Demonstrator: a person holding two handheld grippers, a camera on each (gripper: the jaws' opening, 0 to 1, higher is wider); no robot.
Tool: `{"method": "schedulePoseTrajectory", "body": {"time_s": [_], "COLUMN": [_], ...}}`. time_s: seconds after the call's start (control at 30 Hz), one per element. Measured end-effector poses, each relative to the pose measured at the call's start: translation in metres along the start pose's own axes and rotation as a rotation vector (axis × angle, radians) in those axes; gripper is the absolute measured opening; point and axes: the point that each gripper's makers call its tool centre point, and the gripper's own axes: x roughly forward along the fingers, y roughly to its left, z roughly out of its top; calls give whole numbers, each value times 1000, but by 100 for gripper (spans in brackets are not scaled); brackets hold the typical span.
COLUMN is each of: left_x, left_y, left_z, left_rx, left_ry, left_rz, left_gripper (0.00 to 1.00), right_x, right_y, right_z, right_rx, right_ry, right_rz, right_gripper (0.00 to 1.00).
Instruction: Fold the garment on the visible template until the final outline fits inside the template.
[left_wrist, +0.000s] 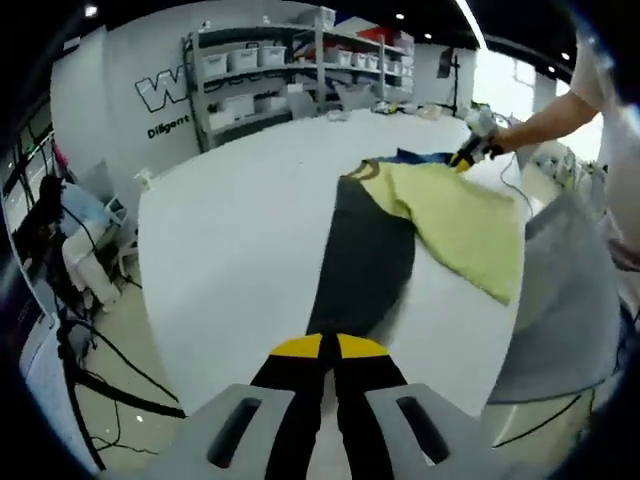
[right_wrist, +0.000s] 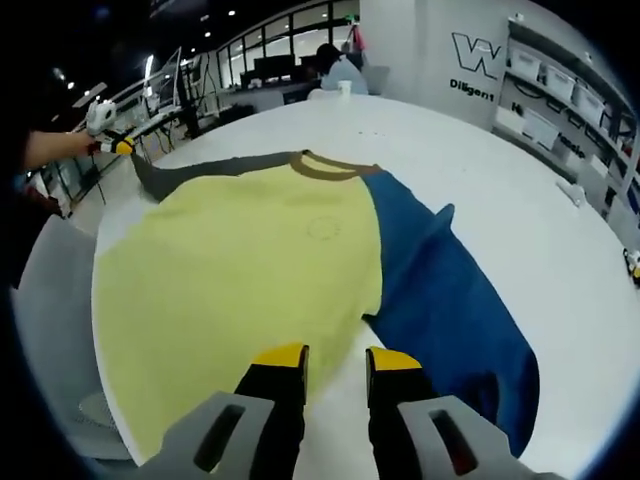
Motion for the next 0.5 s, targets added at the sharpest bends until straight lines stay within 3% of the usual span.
{"method": "schedulePoseTrajectory", "body": {"time_s": [0.03,0.1,0.17,0.27,0.33,0.4,0.5], "left_x": [0,2,6,15,20,26,27], "left_y": [-2,-11,-10,-13,-10,-18,-17], "left_z": [-7,-15,-26,-35,-52,-58,-76], "left_rx": [83,95,152,150,190,192,279], "left_ry": [40,67,118,135,212,219,310], "left_rz": [0,-31,-13,-18,-9,-40,-39], "left_gripper": [7,7,7,7,7,7,7], "right_x": [2,3,4,5,4,2,-2], "right_y": [-3,-6,-8,-7,-10,-15,-24], "right_z": [1,2,5,6,8,9,6], "right_rx": [-2,3,13,15,23,48,81], "right_ry": [1,5,-2,0,-8,-14,-19], "right_rz": [0,-1,-2,-6,-13,-18,-34], "right_gripper": [18,18,18,18,18,19,18]}}
